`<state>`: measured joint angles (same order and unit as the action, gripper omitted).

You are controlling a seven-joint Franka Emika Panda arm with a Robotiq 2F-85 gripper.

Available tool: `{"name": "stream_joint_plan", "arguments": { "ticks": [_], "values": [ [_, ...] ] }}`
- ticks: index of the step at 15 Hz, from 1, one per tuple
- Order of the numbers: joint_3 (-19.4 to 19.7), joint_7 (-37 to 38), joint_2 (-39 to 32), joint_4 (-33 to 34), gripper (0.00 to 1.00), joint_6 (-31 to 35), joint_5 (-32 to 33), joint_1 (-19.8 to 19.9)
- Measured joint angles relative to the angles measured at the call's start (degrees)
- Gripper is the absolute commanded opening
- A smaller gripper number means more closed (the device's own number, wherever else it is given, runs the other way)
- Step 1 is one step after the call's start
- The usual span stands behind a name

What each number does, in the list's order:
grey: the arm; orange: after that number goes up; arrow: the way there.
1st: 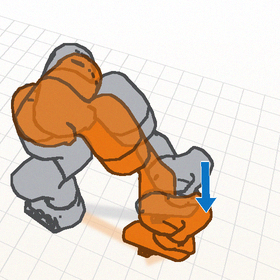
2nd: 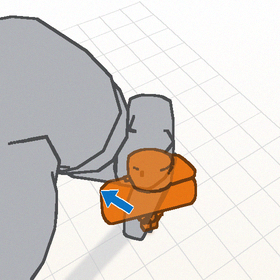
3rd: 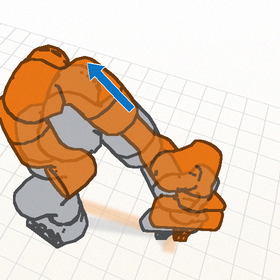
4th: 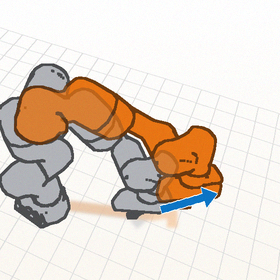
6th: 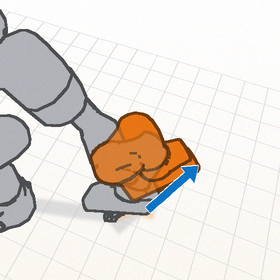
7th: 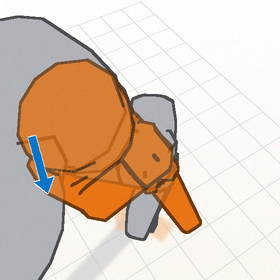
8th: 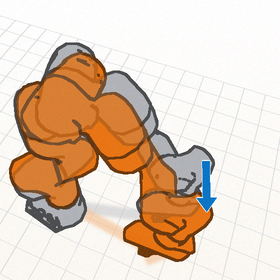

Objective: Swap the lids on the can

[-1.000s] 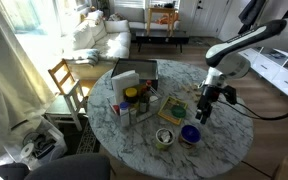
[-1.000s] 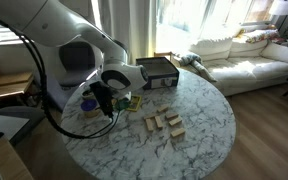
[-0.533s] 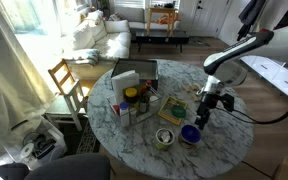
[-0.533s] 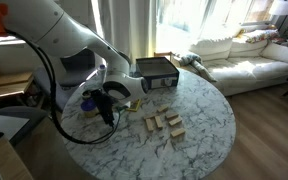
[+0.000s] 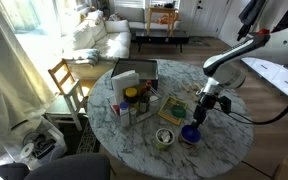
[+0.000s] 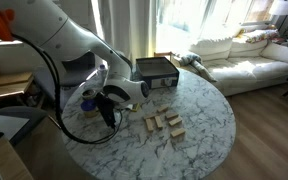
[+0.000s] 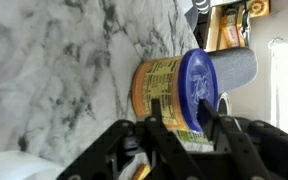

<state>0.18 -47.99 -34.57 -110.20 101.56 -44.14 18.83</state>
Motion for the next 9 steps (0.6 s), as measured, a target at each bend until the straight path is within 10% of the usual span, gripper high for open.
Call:
{"name": "stream_joint_plan", "arguments": {
  "ticks": [9],
  "values": [
    [0.8, -4.2, 0.4, 0.8, 0.01, -0.1, -1.3, 0.1]
  ]
}}
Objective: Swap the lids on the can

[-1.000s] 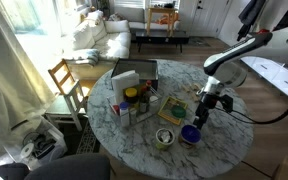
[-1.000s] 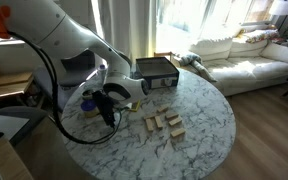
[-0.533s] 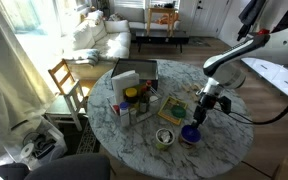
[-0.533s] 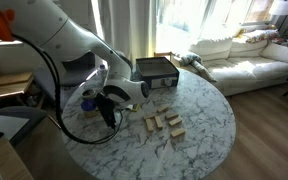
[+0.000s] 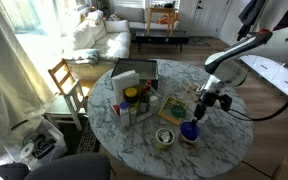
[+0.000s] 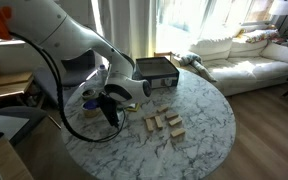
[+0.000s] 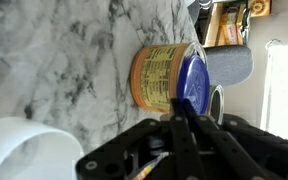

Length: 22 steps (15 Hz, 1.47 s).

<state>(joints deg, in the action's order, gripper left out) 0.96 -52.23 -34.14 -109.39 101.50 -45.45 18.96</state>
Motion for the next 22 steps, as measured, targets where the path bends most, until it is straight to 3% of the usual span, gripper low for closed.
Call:
{"name": "stream_joint_plan", "arguments": {
  "ticks": [5, 12, 16, 22],
  "values": [
    [0.1, -2.2, 0.9, 0.1, 0.01, -0.7, -1.1, 0.0],
    [-0.3, -4.3, 5.3, 1.8, 0.01, -9.7, -2.8, -1.2],
    [-0.6, -4.5, 5.6, 2.7, 0.01, -9.1, -2.1, -5.3],
    [-1.4, -4.5, 4.4, 3.9, 0.01, -1.5, 2.2, -12.2]
  ]
}}
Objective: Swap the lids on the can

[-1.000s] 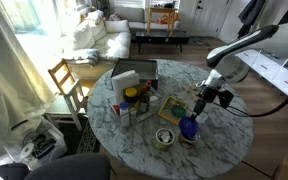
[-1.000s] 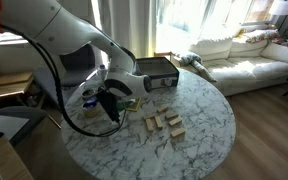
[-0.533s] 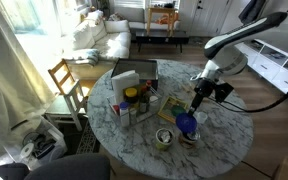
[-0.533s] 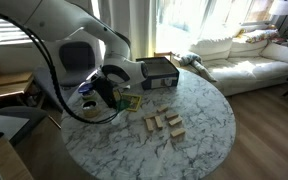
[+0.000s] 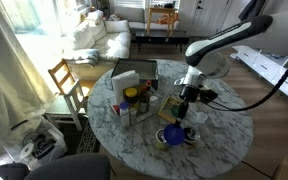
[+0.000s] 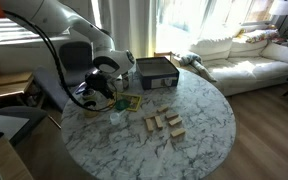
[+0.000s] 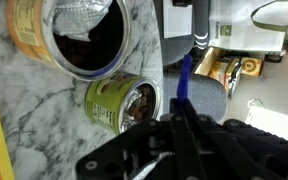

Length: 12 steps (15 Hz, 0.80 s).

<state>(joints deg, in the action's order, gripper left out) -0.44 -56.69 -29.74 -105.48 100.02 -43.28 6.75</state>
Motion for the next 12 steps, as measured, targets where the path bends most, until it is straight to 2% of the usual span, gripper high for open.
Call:
{"name": "stream_joint_plan", "arguments": {
  "ticks": [6, 12],
  "values": [
    [-0.5, 0.1, -2.0, 1.4, 0.01, 8.6, 0.9, -1.1],
    [-0.9, 0.5, -3.1, 2.2, 0.01, 9.9, 0.9, -0.9]
  ]
}}
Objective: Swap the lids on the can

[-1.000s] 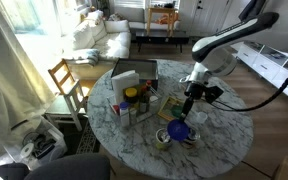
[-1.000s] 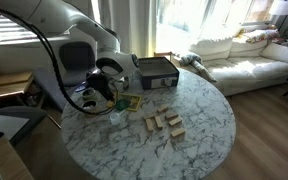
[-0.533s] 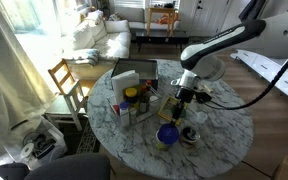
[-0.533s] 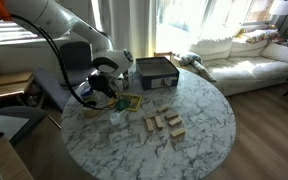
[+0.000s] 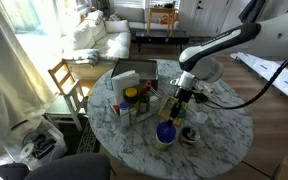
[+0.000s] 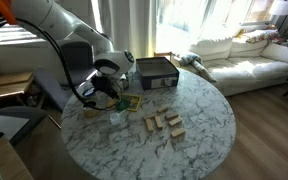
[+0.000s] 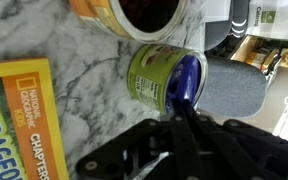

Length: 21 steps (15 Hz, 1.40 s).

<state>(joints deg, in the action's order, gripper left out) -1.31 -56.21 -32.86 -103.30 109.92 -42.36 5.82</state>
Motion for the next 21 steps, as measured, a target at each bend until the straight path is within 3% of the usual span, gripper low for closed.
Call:
{"name": "stream_joint_plan", "arguments": {
  "ticks": [21],
  "values": [
    [-1.1, 2.7, -2.6, 1.5, 0.01, -2.3, -0.3, 1.2]
  ]
}}
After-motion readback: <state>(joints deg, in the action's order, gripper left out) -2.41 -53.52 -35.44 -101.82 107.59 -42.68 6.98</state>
